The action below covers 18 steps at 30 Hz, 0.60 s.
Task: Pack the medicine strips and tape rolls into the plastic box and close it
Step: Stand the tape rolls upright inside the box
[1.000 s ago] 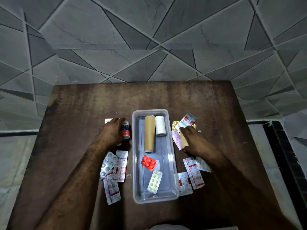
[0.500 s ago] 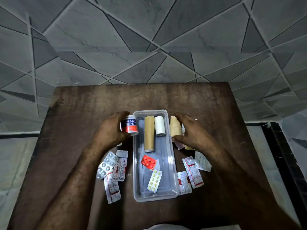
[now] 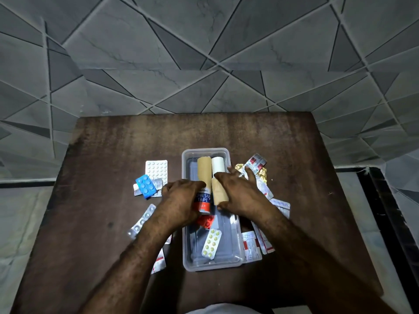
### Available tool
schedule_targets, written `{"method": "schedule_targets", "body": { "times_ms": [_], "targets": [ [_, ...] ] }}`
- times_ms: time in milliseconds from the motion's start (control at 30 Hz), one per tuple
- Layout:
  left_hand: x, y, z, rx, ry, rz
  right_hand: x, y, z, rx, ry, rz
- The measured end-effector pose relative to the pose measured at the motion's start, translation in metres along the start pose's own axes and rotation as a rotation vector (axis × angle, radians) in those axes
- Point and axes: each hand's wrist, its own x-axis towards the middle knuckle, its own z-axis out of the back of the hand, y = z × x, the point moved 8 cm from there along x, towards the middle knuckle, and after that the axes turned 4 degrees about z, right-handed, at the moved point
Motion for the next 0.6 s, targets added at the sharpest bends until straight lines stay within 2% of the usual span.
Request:
{"method": "schedule_targets", "body": {
  "times_ms": [333, 600],
  "targets": [
    [-0.021, -0.011, -0.037, 0.127, 0.026, -0.096, -0.001, 0.006, -0.015, -0.170, -0.042, 0.058],
    [-0.020, -0.006, -0.050, 0.133, -0.050, -0.077, -0.003, 0.005, -0.022, -0.251, -0.079, 0.060]
  ]
}}
